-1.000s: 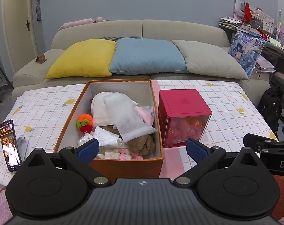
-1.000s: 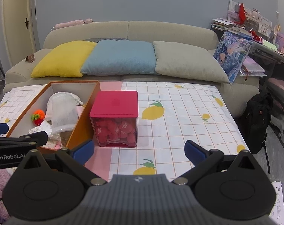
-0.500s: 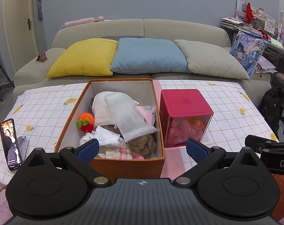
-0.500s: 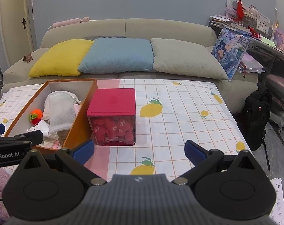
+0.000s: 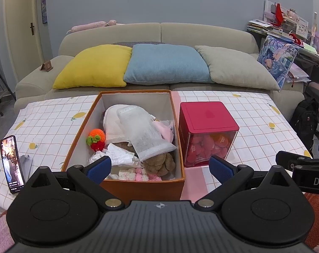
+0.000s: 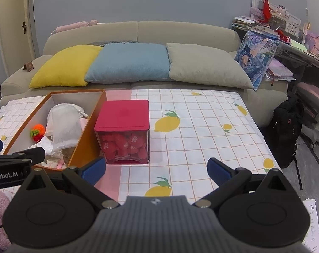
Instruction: Organize soft objects
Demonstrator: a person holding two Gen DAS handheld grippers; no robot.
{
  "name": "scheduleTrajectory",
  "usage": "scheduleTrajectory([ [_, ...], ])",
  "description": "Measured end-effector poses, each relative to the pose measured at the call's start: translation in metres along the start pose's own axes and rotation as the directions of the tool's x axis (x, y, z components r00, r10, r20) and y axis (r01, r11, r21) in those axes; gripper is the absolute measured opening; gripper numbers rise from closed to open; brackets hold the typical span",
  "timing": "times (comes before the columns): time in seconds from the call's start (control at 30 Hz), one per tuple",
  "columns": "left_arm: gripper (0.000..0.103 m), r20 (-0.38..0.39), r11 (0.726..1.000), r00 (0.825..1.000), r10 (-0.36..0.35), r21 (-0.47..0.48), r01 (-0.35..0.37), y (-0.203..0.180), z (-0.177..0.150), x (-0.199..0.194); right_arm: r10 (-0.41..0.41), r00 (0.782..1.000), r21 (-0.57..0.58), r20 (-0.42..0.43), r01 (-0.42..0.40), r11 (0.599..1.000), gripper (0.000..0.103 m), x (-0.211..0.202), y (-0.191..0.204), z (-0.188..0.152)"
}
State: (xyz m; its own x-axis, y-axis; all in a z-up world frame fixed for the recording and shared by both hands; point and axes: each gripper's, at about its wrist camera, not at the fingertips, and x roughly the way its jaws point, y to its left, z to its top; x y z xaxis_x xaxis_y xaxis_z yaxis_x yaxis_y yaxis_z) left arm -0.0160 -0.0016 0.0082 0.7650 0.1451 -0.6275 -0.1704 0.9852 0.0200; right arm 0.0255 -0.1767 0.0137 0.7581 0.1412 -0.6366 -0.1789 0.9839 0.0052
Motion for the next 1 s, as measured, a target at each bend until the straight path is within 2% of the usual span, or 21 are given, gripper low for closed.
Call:
scheduleTrajectory([
  [0.53, 0.103, 0.026, 1.000, 1.000, -0.008, 0.008, 0.008, 0.0001, 0.0032, -0.0030, -0.004, 1.000, 0.006, 0.013, 0.004, 1.000, 0.100, -0.0025, -0.0024, -0.0003],
  [1.0, 0.103, 0.102, 1.000, 0.995, -0.004, 0.022, 0.002, 0.0041, 0.0079, -0.0084, -0.002, 0.998, 0.007, 0.062, 0.002, 1.000, 0.100, -0.0090, -0.0040, 0.0008],
])
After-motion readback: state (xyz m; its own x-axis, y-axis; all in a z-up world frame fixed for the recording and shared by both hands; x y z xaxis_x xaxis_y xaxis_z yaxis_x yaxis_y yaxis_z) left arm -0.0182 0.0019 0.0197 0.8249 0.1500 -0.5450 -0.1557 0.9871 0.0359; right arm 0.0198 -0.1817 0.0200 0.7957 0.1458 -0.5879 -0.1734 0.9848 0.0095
